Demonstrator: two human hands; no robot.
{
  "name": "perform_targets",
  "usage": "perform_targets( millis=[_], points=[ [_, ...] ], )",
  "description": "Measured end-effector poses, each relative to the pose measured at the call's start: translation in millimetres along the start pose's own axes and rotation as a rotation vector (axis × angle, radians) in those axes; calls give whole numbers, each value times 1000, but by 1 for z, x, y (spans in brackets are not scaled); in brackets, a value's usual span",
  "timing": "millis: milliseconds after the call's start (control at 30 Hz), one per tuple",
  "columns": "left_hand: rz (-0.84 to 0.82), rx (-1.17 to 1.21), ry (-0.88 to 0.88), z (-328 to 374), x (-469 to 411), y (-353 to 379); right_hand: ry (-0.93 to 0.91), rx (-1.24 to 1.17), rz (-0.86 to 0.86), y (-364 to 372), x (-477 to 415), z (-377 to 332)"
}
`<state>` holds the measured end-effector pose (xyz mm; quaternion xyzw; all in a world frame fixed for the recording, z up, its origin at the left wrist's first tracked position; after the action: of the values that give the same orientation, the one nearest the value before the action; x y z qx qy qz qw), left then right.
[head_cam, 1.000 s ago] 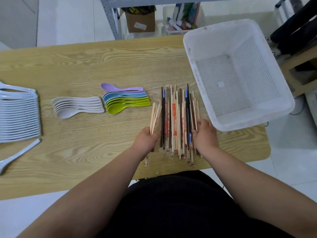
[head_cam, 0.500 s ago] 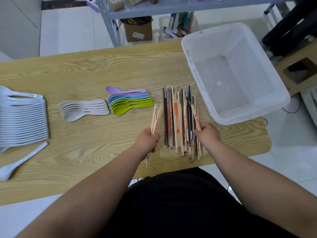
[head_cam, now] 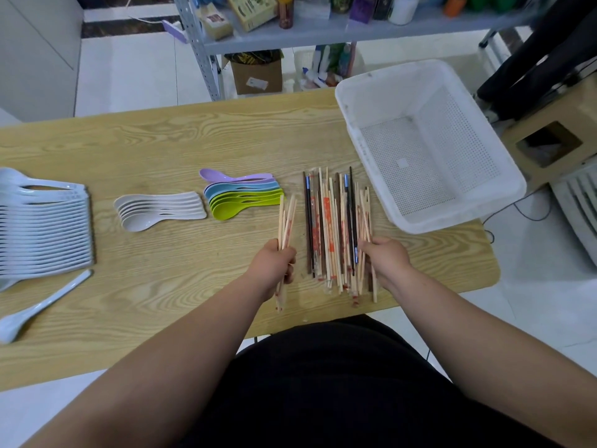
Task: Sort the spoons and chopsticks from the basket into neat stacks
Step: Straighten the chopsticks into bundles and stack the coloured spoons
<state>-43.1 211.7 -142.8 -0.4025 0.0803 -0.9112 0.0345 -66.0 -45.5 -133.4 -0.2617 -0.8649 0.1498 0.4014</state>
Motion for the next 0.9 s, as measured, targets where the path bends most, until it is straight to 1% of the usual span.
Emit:
perform_targets(
  millis=[100, 167, 300, 367, 467, 500, 567, 600, 633, 700, 733, 767, 800, 900],
  points=[
    [7, 69, 13, 8, 4, 4, 59, -159, -231, 27, 23, -13],
    [27, 102, 36, 14, 6, 5, 47, -166, -361, 45, 45, -25],
    [16, 115, 134, 32, 16, 11, 2, -140, -515, 78, 78, -35],
    [10, 131, 175, 37, 19, 12, -41, -103, -550, 87, 87, -38],
    [56, 121, 181, 35, 18, 6, -201, 74, -525, 88, 90, -47],
    [70, 103, 170, 33, 17, 6, -272, 187, -492, 87, 92, -50],
    [106, 59, 146, 28, 16, 5, -487, 489, -420, 89, 97, -60],
    [132, 35, 128, 26, 15, 4, -572, 602, -409, 92, 101, -63],
    [161, 18, 109, 24, 13, 2, -609, 651, -425, 95, 105, -65],
    [204, 1, 79, 21, 7, -4, -581, 643, -487, 96, 105, -61],
    [217, 3, 68, 21, 5, -6, -546, 630, -491, 93, 100, -58],
    [225, 17, 54, 19, 2, -9, -520, 621, -458, 86, 91, -55],
    [227, 43, 40, 17, -1, -11, -509, 611, -389, 77, 78, -51],
    [195, 115, 14, 10, -7, -14, -465, 562, -82, 29, 32, -38]
  ],
)
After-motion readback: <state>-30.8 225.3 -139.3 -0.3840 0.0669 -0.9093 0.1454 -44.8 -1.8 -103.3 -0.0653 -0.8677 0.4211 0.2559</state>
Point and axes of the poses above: each hand's wrist, its own x-axis away from the middle knuckle, its own y-axis out of the palm, z = x × y, the point moved 9 cm from there along -x, towards the middle knuckle, and after that the axes turned 10 degrees about z, right-handed, at the moved point
